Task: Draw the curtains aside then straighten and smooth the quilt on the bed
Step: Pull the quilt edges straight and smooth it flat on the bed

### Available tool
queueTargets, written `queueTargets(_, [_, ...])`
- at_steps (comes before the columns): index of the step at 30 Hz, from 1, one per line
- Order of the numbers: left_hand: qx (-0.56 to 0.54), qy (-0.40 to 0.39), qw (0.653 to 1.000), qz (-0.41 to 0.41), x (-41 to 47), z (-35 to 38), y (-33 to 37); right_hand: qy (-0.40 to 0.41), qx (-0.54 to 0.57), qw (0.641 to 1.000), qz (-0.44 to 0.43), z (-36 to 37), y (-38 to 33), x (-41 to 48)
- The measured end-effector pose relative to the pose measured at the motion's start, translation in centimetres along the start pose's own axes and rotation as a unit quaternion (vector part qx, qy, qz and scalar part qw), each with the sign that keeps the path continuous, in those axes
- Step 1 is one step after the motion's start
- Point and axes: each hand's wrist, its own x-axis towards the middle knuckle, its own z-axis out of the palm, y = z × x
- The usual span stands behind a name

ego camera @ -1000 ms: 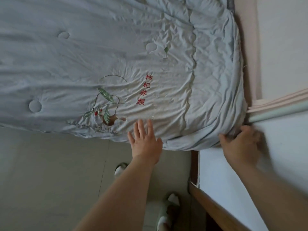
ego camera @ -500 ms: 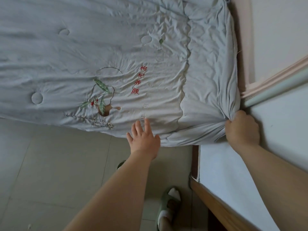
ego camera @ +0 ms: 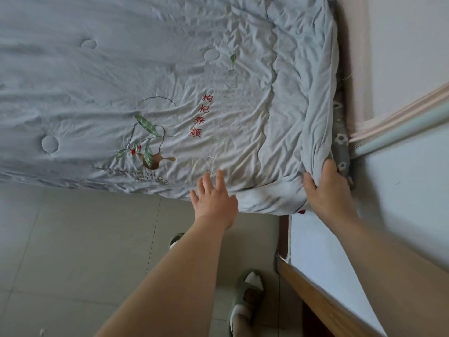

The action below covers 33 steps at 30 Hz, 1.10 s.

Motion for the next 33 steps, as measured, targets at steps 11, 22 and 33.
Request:
queueTargets(11, [-0.027, -0.031, 0.999, 0.014, -0.3, -0.3, 0.6, -0.042, -0.378, 0.925, -0.014, -4.8, 0.3, 2.4])
queueTargets(22, [-0.057, -0.041, 0.996, 0.054, 3.4, -4.2, -2.2, -0.182, -0.42, 0.888, 0.047, -3.0, -7.1, 3.4])
queueTargets(33, [0.053, 0.085, 0.994, 0.032, 12.3, -12.2, -5.7, -0.214, -0.31, 0.909, -0.179, 6.9, -15.1, 9.2])
